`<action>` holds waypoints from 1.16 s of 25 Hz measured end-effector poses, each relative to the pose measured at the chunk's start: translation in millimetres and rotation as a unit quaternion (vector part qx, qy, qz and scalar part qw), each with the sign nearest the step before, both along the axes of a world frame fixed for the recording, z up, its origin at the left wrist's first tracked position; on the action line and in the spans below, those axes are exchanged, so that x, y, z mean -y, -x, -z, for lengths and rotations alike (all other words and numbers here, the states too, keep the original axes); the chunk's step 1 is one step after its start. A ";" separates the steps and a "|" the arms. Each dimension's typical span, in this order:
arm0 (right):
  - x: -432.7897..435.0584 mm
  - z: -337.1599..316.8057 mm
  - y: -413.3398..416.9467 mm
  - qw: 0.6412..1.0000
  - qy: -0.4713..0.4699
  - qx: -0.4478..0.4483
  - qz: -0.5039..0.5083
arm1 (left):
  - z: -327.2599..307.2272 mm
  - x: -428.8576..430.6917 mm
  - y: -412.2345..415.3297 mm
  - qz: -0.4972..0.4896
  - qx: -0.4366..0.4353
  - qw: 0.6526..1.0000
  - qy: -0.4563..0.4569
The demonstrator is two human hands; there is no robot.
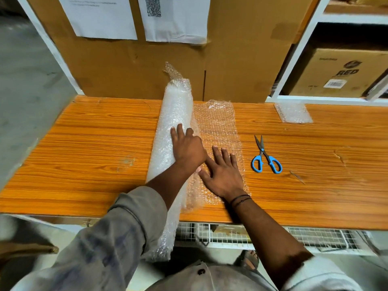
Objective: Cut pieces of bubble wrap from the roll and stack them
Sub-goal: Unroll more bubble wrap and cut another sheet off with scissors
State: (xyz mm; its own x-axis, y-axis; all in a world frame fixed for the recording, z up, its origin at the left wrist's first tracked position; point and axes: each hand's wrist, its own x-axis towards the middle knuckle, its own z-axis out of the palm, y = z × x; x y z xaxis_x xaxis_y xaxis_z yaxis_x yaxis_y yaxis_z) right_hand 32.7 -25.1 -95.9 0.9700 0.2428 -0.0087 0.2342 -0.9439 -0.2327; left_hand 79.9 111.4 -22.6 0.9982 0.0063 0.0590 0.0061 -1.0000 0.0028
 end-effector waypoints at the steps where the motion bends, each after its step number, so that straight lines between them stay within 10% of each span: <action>1: 0.2 -0.4 -0.6 1.000 0.000 0.002 0.002 | -0.7 -5.2 -3.8 0.001 0.019 0.999 0.029; 21: 8.7 0.7 2.8 1.000 0.003 0.006 0.017 | -39.7 -140.2 8.2 -0.176 0.084 0.944 0.267; 29: 14.1 -1.5 6.2 1.000 0.007 -0.005 0.025 | -2.7 -79.7 40.4 0.013 -0.021 0.999 0.035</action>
State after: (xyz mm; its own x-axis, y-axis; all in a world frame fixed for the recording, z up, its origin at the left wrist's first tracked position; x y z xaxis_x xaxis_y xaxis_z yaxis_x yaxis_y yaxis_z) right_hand 26.5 -39.2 -94.4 0.9807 0.1940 -0.0221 0.1844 -0.9576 -0.2215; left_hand 39.6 191.1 -19.9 0.9997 -0.0171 0.0171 -0.0183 -0.9972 0.0723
